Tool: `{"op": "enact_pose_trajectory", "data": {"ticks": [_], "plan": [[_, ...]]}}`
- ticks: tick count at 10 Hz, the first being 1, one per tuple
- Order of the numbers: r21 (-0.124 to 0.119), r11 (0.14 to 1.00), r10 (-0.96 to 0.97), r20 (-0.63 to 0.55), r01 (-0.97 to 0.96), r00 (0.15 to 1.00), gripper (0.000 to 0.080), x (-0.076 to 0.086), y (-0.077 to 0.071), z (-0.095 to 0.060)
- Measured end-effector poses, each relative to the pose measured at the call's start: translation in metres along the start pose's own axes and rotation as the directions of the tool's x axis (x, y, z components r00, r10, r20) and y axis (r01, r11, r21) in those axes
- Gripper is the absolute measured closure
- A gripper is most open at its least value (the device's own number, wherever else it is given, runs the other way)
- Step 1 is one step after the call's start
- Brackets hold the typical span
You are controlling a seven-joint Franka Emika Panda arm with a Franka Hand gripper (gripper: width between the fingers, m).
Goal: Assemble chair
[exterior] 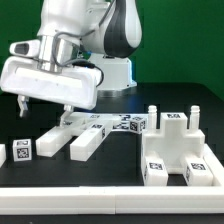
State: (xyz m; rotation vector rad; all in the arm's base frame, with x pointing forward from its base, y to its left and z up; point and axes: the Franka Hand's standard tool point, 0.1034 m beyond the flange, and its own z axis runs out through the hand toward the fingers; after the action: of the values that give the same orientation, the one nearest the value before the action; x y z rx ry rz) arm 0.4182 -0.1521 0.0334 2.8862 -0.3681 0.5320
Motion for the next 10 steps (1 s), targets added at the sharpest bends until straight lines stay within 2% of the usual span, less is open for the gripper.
{"op": "enact_pose_trajectory", "data": {"ticks": [1,2,3,4,5,6,7,8,9,10], "plan": [[0.016,1.0,-0.008,-0.001,0.008,1.0,0.0151,0.0,-0.005,0.001],[0.041,0.999,-0.013,0.025,0.012,1.0,0.015,0.0,-0.014,0.001],[0.074,0.997,-0.009,0.062,0.005,0.998,0.015,0.008,-0.029,-0.006],[0.075,0.997,-0.016,0.039,0.013,0.999,0.015,0.016,-0.032,-0.01],[0.067,0.998,-0.021,0.027,0.019,0.999,0.015,0.016,-0.029,-0.009],[0.059,0.998,-0.017,0.046,0.014,0.999,0.015,0.005,-0.025,0.001],[0.064,0.998,-0.015,0.036,0.013,0.999,0.015,0.013,-0.026,-0.003],[0.064,0.998,-0.015,0.036,0.013,0.999,0.015,0.013,-0.026,-0.003],[0.068,0.997,-0.026,0.036,0.024,0.999,0.015,0.013,-0.03,-0.003],[0.076,0.995,-0.063,-0.001,0.063,0.998,0.015,0.021,-0.04,-0.011]]}}
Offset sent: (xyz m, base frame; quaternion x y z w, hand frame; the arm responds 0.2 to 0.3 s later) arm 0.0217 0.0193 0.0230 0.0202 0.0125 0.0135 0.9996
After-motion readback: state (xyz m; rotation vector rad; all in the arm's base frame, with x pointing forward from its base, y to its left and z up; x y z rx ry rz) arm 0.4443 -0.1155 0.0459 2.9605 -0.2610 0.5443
